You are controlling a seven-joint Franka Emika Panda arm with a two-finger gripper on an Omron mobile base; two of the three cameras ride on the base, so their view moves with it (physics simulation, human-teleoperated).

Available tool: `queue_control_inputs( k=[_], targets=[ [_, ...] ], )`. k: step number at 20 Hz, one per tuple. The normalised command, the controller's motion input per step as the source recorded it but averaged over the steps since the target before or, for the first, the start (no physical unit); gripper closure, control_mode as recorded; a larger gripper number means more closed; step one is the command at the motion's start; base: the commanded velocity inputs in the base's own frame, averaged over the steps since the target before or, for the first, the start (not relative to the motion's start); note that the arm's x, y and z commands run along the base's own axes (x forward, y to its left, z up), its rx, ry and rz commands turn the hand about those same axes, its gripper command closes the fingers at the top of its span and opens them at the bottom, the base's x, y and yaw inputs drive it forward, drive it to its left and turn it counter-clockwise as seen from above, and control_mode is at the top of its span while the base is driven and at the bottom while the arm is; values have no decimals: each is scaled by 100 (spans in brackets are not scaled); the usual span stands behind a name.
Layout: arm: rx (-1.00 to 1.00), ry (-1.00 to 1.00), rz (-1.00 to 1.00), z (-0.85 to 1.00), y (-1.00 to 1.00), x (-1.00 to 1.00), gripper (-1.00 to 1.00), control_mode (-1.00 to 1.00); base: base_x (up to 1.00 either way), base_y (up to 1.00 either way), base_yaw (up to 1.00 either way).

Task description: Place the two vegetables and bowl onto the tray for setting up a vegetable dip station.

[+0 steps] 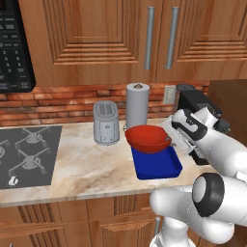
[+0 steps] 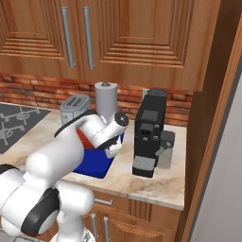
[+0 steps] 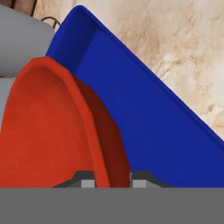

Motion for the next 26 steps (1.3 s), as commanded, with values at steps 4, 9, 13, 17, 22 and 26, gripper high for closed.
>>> queue_control_inputs(
  k=[4, 9, 13, 17, 22, 26],
  targets=[
    [0, -2, -9, -8, 0, 25, 100, -100, 0, 0, 0],
    [0, 1, -7, -7, -1, 27, 100, -100, 0, 0, 0],
    [0, 1, -3, -11, 0, 21, 100, -100, 0, 0, 0],
    [0, 0, 0, -13, 0, 21, 100, -100, 0, 0, 0],
    [0, 0, 0, -15, 0, 19, 100, -100, 0, 0, 0],
    [0, 0, 0, -18, -1, 18, 100, -100, 0, 0, 0]
  ],
)
